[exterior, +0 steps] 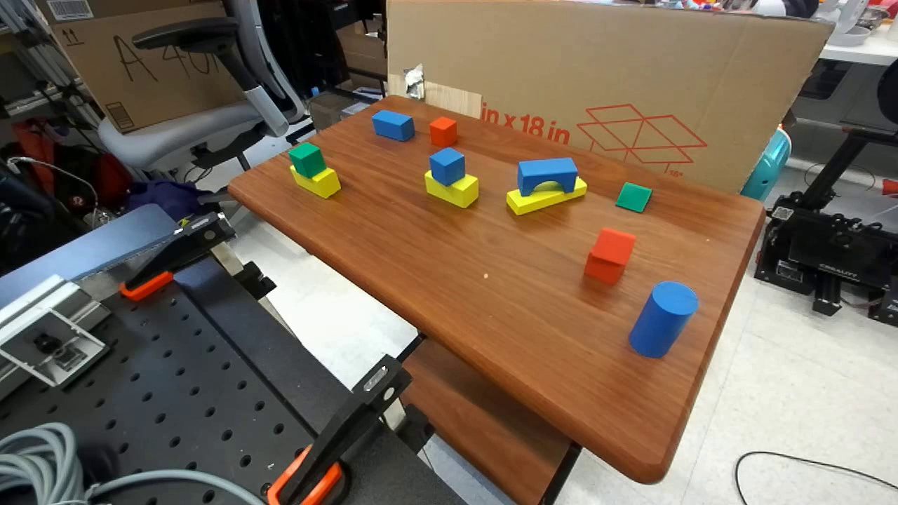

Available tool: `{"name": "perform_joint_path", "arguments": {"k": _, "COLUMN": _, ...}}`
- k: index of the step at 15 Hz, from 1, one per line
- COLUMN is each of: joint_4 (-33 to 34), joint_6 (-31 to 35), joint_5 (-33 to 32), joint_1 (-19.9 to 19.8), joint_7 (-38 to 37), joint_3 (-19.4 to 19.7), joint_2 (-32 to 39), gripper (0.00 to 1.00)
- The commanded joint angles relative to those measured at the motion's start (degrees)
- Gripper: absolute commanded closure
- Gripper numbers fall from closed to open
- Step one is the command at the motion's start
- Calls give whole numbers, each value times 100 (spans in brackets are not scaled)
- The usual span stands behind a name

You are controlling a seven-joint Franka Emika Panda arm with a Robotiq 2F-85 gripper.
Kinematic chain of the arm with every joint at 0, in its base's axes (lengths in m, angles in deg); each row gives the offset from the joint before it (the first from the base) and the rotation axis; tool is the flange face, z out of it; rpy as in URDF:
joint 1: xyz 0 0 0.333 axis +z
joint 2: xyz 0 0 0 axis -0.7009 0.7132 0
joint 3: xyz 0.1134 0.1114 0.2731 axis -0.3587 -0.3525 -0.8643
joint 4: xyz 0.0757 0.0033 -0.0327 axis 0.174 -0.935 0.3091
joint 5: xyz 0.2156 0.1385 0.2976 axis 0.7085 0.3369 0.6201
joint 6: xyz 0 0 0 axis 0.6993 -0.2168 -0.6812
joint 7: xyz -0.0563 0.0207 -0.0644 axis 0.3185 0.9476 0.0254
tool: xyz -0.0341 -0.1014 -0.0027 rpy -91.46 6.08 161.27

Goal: Remove the orange block from the top of the orange block

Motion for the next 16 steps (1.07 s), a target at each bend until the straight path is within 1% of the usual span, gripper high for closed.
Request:
{"name": "perform_joint_path", "arguments": {"k": 1, "joint_4": -30, "joint_6": 59, "joint_5": -121, "joint_1": 63, "joint_7": -200, "joint_3": 83, "joint_2": 7, "gripper": 0}}
{"name": "perform_joint_path", "arguments": {"k": 5, "joint_4": -133, "joint_6": 246, "joint_5": -198, "joint_1": 22, "joint_7": -485, "joint_3": 77, "joint_2": 21, "gripper": 0}}
{"name": "perform_joint_path", "arguments": {"k": 8, "joint_4": -268, "joint_6": 643, "joint_5": -218, "joint_1": -8, "joint_7": -695, "joint_3": 86, "joint_2": 70, "gripper": 0}}
{"name": "perform_joint_path", "arguments": {"k": 10, "joint_4": -351, "joint_6": 890, "joint_5": -149, "joint_1": -19, "joint_7": -644, "joint_3": 154, "joint_2": 103, "gripper": 0}}
{"name": "perform_joint_path", "arguments": {"k": 12, "joint_4": -425, "joint_6": 1092, "joint_5": -99, "joint_1": -75, "joint_7": -551, "joint_3": 273, "joint_2": 95, "gripper": 0}}
{"name": "perform_joint_path", "arguments": {"k": 16, "joint_4": -481, "joint_6": 1270, "joint_5": 404, "joint_1": -78, "joint_7": -40, "joint_3": 772, "joint_2": 153, "gripper": 0}}
